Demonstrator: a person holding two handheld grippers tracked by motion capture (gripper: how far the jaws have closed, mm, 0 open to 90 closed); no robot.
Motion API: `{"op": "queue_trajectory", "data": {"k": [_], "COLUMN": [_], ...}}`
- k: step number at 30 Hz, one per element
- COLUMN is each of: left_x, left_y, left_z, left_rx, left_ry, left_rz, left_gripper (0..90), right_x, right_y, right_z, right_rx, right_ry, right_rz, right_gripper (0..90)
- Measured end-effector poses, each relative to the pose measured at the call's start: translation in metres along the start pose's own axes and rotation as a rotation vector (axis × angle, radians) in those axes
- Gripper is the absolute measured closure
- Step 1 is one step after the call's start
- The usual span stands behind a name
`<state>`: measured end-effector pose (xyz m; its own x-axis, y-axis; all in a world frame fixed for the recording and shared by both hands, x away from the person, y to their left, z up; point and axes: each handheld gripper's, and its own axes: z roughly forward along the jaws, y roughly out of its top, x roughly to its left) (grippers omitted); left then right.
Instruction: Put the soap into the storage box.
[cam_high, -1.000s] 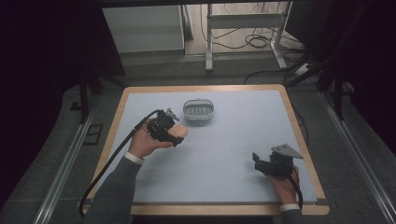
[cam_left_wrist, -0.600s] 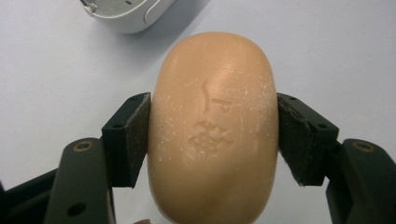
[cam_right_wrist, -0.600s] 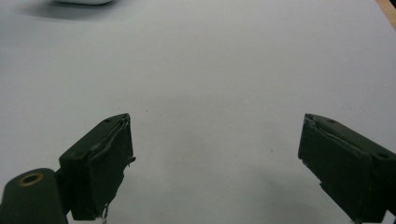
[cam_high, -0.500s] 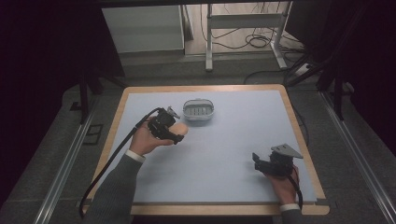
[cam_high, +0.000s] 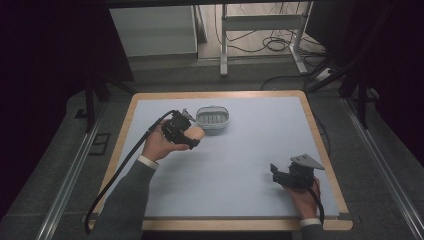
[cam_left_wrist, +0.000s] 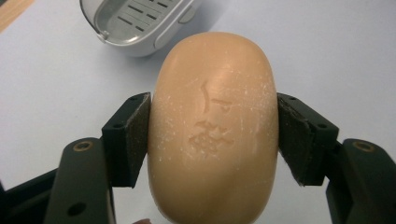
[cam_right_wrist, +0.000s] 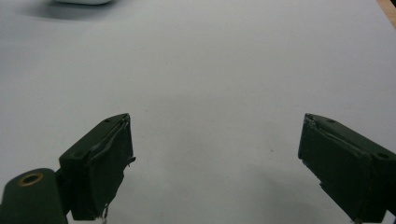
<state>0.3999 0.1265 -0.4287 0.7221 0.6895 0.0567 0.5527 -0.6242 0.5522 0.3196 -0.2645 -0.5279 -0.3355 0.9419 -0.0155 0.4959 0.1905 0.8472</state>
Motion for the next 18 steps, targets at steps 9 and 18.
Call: {"op": "queue_trajectory", "data": {"k": [9, 18], "left_x": [0.009, 0.011], "left_y": [0.006, 0.018], "left_z": [0.004, 0.004], "left_rx": [0.0, -0.008], "left_ry": [-0.007, 0.0], "left_rz": [-0.008, -0.002], "left_gripper": [32.3, 32.3], "right_x": [0.0, 0.0], "right_y": [0.0, 0.0], "right_z": [0.0, 0.0], "right_rx": [0.0, 0.001], "right_ry": [0.0, 0.0], "right_rz": [0.0, -0.003], "right_gripper": [10.3, 10.3]}}
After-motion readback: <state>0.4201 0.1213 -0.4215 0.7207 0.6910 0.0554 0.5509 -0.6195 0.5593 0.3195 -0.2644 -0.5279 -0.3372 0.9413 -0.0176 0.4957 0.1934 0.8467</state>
